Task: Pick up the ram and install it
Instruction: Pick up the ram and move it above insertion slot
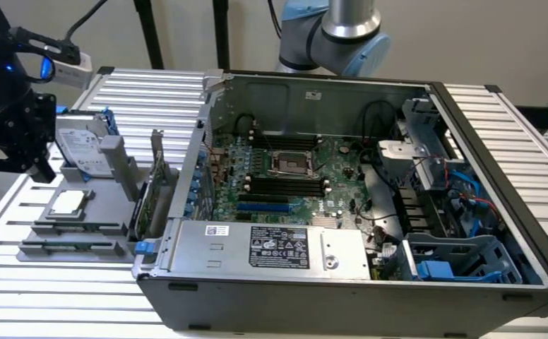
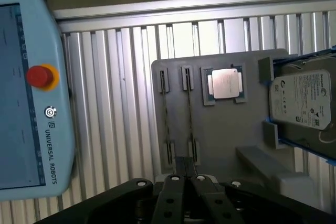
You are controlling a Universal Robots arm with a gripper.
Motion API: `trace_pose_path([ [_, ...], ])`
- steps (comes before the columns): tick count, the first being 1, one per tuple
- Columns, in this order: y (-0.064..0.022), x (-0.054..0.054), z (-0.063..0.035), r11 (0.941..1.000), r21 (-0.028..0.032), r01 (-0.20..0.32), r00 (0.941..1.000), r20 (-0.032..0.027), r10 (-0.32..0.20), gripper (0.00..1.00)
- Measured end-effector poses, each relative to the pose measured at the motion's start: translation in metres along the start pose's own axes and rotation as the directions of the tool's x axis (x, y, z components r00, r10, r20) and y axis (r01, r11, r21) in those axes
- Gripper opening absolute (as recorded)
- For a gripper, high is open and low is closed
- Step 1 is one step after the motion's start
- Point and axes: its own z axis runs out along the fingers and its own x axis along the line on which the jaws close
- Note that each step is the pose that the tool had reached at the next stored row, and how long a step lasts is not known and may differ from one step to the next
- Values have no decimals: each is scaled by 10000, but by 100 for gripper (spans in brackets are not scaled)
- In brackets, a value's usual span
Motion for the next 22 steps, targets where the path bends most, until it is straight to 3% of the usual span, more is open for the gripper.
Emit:
trace_pose_path([
  [8,88,41,50,10000,-23,3,10000,24,-3,11],
  [10,118,76,60,10000,-21,9,9999,115,-8,12],
  [12,130,122,73,10000,-21,10,9997,247,-10,24],
  [14,132,151,92,10000,-25,14,9993,364,-13,24],
  [15,132,164,102,10000,-29,16,9991,420,-15,31],
  [17,132,190,125,10000,-37,19,9986,523,-17,31],
  [19,131,204,163,10000,-39,21,9983,577,-18,31],
  [22,132,210,216,10000,-43,20,9981,608,-18,31],
])
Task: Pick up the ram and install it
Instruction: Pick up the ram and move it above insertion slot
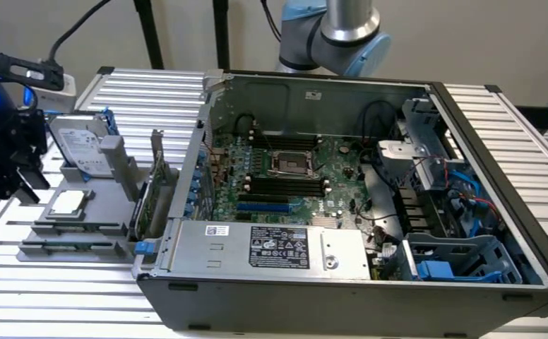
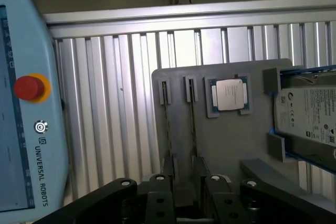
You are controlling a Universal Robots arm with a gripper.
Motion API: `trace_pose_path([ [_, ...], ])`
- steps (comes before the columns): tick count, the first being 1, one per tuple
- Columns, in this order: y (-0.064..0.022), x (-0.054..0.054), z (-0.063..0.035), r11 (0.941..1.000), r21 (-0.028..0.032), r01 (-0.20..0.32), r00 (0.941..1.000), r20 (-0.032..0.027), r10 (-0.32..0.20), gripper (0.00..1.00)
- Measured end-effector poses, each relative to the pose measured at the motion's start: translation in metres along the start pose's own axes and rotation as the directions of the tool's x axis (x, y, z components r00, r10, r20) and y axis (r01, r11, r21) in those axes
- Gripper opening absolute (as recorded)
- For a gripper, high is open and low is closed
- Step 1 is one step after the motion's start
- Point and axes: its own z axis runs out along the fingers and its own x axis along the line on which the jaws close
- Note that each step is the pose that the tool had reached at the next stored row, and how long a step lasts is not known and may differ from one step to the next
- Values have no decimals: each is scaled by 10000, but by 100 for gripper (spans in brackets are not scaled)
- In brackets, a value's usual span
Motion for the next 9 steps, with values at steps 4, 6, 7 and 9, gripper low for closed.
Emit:
trace_pose_path([
  [4,-3,5,73,10000,0,2,10000,8,-2,31],
  [6,-4,7,108,10000,-2,3,10000,9,-3,31],
  [7,-5,8,127,10000,-3,11,10000,10,-11,31],
  [9,-5,9,162,10000,-5,55,10000,11,-55,31],
])
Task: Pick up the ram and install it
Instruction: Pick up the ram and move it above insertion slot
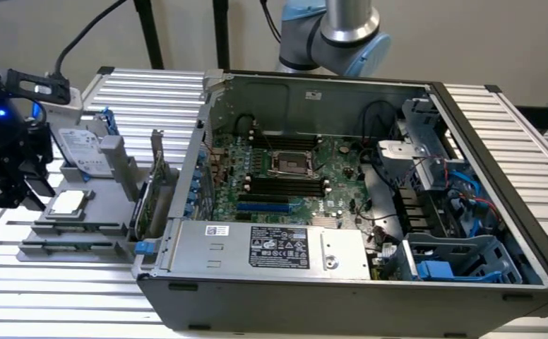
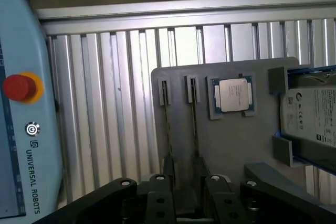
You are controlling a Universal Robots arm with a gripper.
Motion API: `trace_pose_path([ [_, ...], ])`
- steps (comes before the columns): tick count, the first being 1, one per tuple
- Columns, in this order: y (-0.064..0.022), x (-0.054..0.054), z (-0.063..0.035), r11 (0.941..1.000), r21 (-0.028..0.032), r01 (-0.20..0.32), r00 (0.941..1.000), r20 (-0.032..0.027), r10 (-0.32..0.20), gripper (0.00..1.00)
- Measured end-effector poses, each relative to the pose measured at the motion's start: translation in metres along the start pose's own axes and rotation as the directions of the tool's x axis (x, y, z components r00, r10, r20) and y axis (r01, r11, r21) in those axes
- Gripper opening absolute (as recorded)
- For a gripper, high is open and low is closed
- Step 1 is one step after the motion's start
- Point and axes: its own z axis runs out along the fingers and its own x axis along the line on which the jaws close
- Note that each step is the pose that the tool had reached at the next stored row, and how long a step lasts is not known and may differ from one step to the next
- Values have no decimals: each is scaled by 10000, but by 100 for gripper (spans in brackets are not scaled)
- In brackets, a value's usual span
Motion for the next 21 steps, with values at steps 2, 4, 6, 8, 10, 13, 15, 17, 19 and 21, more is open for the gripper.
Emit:
trace_pose_path([
  [2,-1,2,38,10000,-1,89,10000,1,-89,31],
  [4,-2,3,74,9998,-6,219,9998,-4,-219,31],
  [6,-3,4,109,9993,-12,366,9993,-8,-366,31],
  [8,-4,6,146,9989,-15,460,9989,-10,-460,31],
  [10,-5,9,182,9988,-16,499,9988,-11,-499,31],
  [13,-8,20,236,9986,-17,522,9986,-12,-522,31],
  [15,-9,28,273,9986,-18,524,9986,-12,-524,31],
  [17,-11,35,309,9986,-18,527,9986,-12,-527,31],
  [19,-12,43,344,9986,-18,530,9986,-12,-530,31],
  [21,-14,49,380,9986,-19,534,9986,-13,-534,31],
])
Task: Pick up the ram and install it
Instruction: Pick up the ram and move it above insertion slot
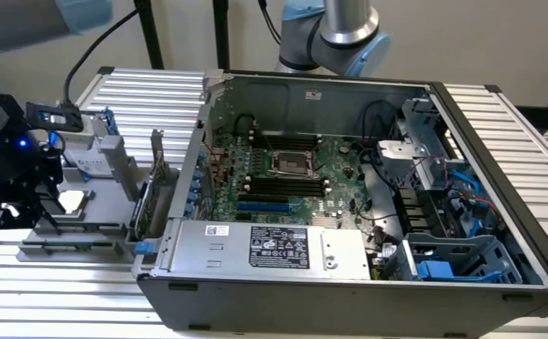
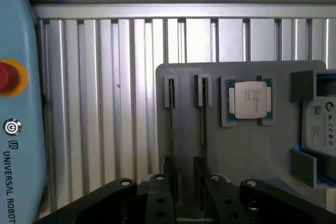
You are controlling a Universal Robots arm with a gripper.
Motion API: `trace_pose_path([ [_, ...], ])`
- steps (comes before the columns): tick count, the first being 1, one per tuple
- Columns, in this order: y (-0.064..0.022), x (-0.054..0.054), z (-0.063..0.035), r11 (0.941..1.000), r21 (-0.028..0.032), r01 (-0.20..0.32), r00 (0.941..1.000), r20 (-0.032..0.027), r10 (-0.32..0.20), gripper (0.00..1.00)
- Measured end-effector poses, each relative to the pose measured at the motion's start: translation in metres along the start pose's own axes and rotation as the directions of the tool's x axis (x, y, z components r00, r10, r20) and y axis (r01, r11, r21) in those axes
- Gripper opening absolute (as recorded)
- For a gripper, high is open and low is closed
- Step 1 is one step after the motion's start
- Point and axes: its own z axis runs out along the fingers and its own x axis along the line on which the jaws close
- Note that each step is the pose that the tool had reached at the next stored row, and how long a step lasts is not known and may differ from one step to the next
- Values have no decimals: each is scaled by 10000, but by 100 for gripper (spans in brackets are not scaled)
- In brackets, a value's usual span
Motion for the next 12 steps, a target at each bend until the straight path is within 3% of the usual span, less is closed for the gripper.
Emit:
trace_pose_path([
  [12,-7,34,218,10000,0,29,10000,0,-29,31],
])
